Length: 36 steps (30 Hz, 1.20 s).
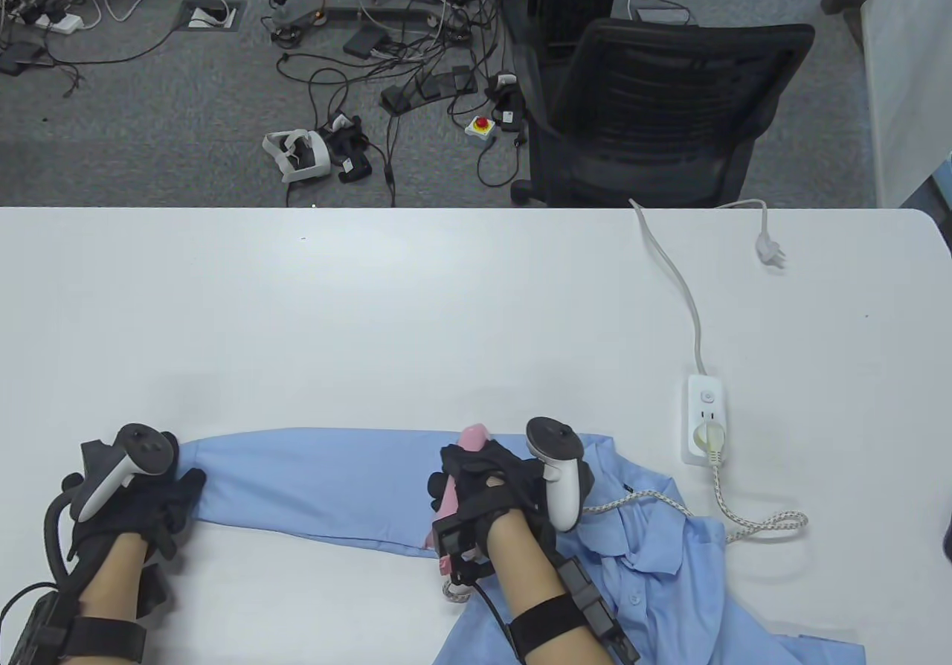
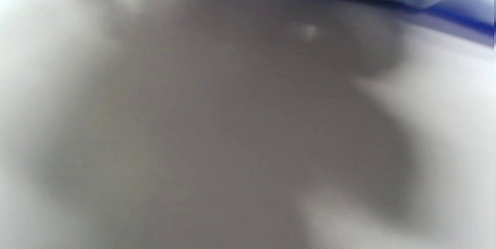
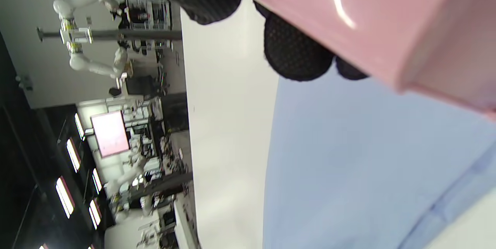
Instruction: Iron long-sleeve shirt with electric iron on table
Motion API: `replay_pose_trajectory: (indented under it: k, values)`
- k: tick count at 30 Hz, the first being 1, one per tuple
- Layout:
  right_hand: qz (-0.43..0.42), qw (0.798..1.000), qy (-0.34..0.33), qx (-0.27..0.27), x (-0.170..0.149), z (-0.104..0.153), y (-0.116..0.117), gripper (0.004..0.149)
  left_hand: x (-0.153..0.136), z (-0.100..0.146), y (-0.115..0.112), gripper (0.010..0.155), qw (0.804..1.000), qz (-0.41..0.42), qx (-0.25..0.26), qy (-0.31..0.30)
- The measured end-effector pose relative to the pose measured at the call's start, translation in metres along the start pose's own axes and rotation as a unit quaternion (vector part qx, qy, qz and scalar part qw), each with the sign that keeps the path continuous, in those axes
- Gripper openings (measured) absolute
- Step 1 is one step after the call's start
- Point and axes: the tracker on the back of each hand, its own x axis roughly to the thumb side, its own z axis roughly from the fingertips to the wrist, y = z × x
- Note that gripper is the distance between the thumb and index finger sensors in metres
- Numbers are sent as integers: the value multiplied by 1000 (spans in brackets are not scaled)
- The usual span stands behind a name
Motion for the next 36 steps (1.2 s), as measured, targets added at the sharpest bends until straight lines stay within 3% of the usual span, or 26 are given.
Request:
replay_pose_trajectory:
  k: [6,16,20,31,33,36]
  values:
    - [-6,999,14,-45,-11,14,-55,65,-1,1,1,72,1000,11,-8,-1]
    - [35,997,24,-70,-11,22,-90,64,-1,1,1,71,1000,10,-5,-3]
    - [15,997,21,-69,-18,25,-108,64,-7,-2,2,68,998,55,-21,-14]
    - [-4,997,55,-53,-15,22,-106,62,3,5,5,68,999,14,13,-25]
    - [-26,995,78,-60,-11,24,-104,61,8,15,13,64,997,10,66,-49]
    - [-29,998,36,-44,10,33,-98,60,16,37,25,64,982,56,147,-100]
